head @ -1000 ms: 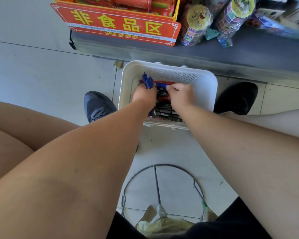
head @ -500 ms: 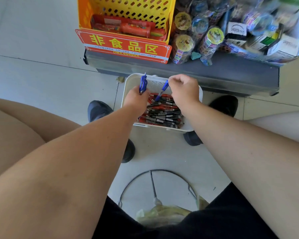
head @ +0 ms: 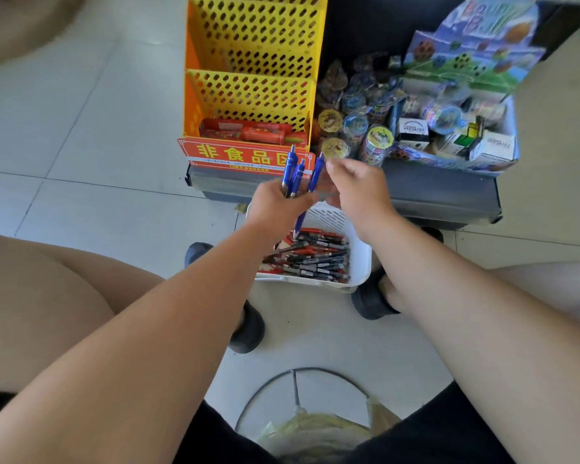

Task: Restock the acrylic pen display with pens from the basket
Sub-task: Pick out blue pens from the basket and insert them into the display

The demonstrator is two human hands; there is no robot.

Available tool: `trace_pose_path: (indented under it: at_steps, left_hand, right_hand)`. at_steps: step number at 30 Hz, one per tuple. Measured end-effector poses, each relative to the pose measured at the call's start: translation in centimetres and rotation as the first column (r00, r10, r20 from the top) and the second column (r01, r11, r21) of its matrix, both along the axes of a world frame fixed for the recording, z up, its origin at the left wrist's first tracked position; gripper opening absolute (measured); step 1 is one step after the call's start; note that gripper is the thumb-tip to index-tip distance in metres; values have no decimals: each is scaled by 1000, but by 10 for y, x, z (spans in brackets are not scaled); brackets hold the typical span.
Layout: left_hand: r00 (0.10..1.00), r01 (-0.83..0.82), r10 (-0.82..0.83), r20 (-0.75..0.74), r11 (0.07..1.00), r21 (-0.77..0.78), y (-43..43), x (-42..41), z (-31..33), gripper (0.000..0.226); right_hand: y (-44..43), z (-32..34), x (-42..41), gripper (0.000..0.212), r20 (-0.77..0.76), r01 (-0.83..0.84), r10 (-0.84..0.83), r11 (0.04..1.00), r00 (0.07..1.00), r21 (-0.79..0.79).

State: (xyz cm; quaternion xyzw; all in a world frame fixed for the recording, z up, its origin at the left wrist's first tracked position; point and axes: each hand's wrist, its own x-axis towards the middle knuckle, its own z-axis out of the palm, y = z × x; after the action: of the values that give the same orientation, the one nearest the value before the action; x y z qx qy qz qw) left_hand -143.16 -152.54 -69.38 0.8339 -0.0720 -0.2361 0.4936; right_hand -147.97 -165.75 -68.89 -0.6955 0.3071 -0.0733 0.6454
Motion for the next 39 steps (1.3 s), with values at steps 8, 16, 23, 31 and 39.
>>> trace_pose_path:
  at_steps: [8, 16, 23, 31, 39]
  left_hand:
    - [971, -35, 76, 225, 983, -181, -17, 32, 115, 18]
    - [946, 33, 93, 312, 926, -376, -29, 51, 208, 20]
    - [890, 47, 170, 423, 889, -456, -47, 81, 296, 13]
    - [870, -17, 257, 421, 868, -496, -78, 124, 338, 7]
    - [869, -49, 324, 374, 809, -586, -82, 161, 318, 4]
  right_hand:
    - [-2, 103, 22, 12, 329, -54, 63, 998, 942, -36]
    - [-1, 196, 41, 18, 498, 10, 25, 998, 867, -67]
    - [-15, 281, 75, 15, 613, 52, 61, 985, 788, -166]
    - [-46, 334, 128, 10, 609, 115, 86, 952, 788, -283]
    - [-70, 330, 161, 12, 620, 85, 152, 938, 770, -336]
